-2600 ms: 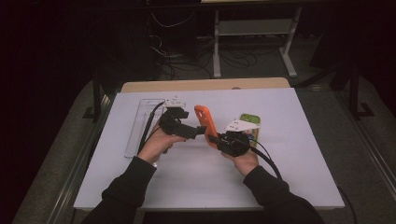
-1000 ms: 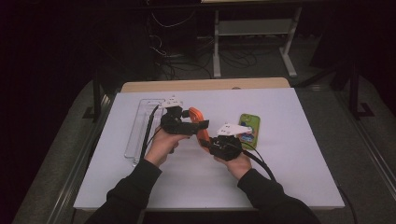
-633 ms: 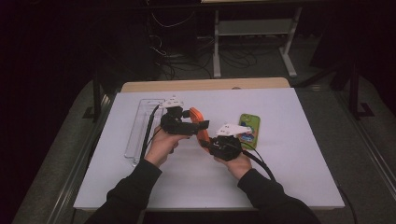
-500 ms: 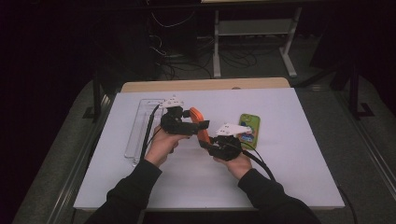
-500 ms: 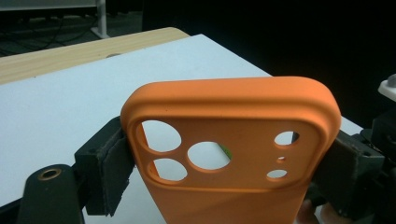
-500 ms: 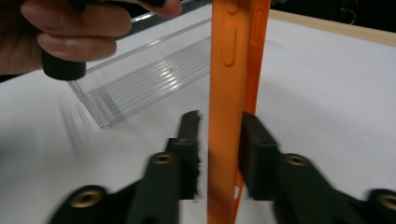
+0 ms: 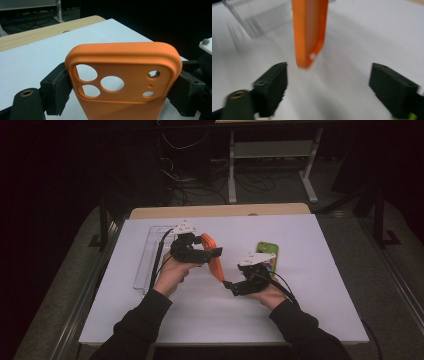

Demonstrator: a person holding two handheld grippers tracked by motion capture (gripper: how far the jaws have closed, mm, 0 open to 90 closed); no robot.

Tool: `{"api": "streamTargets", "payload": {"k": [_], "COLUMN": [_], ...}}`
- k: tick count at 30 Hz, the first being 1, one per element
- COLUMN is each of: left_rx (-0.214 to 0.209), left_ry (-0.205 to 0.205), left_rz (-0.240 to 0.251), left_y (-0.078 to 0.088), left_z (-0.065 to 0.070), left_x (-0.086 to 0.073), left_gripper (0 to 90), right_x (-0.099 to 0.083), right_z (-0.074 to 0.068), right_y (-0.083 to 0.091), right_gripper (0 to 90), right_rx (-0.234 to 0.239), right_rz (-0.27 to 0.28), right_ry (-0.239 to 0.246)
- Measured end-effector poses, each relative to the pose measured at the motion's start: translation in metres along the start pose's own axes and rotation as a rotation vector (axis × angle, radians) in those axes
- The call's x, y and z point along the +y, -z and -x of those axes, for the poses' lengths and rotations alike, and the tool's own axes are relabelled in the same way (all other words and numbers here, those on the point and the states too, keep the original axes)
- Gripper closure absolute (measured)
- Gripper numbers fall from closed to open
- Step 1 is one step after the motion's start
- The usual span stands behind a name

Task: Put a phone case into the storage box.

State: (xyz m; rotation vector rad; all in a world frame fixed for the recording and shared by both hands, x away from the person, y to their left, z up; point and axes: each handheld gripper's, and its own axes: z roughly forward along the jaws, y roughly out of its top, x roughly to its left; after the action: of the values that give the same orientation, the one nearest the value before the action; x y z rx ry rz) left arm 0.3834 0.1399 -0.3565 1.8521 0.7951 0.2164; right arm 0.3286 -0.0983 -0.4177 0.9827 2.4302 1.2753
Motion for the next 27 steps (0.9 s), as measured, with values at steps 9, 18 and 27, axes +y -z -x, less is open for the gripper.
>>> {"api": "streamTargets", "payload": {"k": [9, 18, 27], "left_rx": [0.006, 0.054, 0.219], "left_ry": [-0.040, -0.068, -0.069], "left_rz": [-0.003, 0.000, 0.041], "left_y": [0.002, 0.011, 0.034], "left_z": [0.006, -0.004, -0.046], "left_x": [0.005, 0.017, 0.046], "left_gripper": [16.0, 15.9, 15.8], "right_x": [-0.033, -0.062, -0.075], "right_z": [0.019, 0.025, 0.030], "right_y": [0.031, 0.055, 0.068], "right_gripper": [0.0, 0.0, 0.0], "right_rx": [-0.027, -0.044, -0.065], "right_rz": [-0.020, -0.029, -0.030], "right_ry": [-0.019, -0.003, -0.020]}}
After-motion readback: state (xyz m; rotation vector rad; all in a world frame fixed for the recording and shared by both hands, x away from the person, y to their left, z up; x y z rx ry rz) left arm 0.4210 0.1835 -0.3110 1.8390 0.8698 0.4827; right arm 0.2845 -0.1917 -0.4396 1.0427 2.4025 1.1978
